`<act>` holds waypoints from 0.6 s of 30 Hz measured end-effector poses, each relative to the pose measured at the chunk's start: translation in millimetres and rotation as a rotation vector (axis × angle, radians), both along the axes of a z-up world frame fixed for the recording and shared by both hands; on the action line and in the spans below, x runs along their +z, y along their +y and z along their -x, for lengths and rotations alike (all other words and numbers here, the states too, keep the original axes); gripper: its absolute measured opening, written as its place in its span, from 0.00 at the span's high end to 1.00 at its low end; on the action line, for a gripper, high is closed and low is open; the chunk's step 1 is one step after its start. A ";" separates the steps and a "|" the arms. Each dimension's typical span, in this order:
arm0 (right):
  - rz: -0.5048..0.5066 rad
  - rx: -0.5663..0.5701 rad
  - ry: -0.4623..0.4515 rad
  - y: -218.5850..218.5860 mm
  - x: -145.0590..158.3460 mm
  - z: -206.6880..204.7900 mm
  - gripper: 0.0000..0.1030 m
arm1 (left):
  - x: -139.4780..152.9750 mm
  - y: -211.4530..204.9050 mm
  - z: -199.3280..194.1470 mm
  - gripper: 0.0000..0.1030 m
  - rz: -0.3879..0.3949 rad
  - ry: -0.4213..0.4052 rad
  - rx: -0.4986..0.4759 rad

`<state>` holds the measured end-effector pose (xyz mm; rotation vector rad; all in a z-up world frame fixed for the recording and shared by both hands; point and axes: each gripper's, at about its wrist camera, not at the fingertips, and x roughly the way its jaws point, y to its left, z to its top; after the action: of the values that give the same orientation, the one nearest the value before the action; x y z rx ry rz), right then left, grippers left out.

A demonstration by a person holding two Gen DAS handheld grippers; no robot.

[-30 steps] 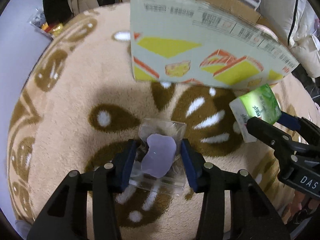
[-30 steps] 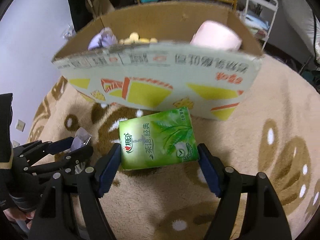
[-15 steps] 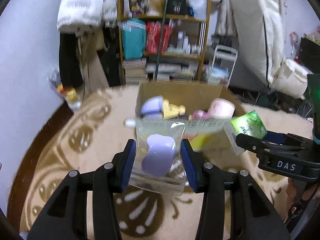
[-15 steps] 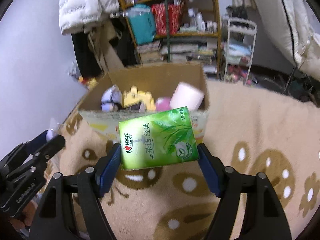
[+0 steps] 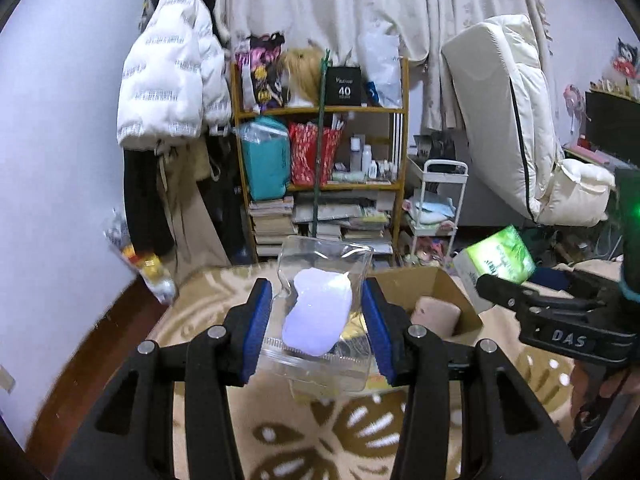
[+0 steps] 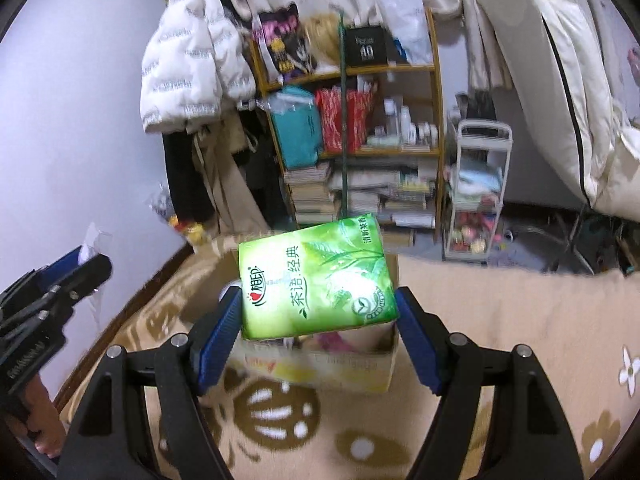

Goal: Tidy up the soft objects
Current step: 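Lift both items over the box and open both grippers to drop them in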

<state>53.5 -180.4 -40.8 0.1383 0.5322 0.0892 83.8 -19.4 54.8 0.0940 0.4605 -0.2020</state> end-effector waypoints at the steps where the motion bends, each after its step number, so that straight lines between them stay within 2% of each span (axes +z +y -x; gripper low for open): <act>1: 0.001 0.003 -0.015 0.8 4.5 -3.4 0.23 | 1.4 -2.5 -6.0 0.57 -0.003 -0.002 -0.005; 8: 0.038 0.020 -0.035 8.3 14.9 -31.2 0.23 | 0.2 -18.2 -36.4 0.57 0.002 -0.017 -0.027; 13: 0.022 0.012 0.017 2.0 -4.1 -51.1 0.23 | -13.9 -32.2 -56.9 0.56 -0.034 -0.010 -0.039; 18: 0.016 0.003 0.063 -8.3 -30.8 -62.5 0.23 | -40.7 -38.3 -72.3 0.56 -0.044 0.011 -0.028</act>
<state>116.0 -188.8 -71.6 0.1256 0.5963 0.0835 156.0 -57.7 14.0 0.1422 0.4752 -0.2205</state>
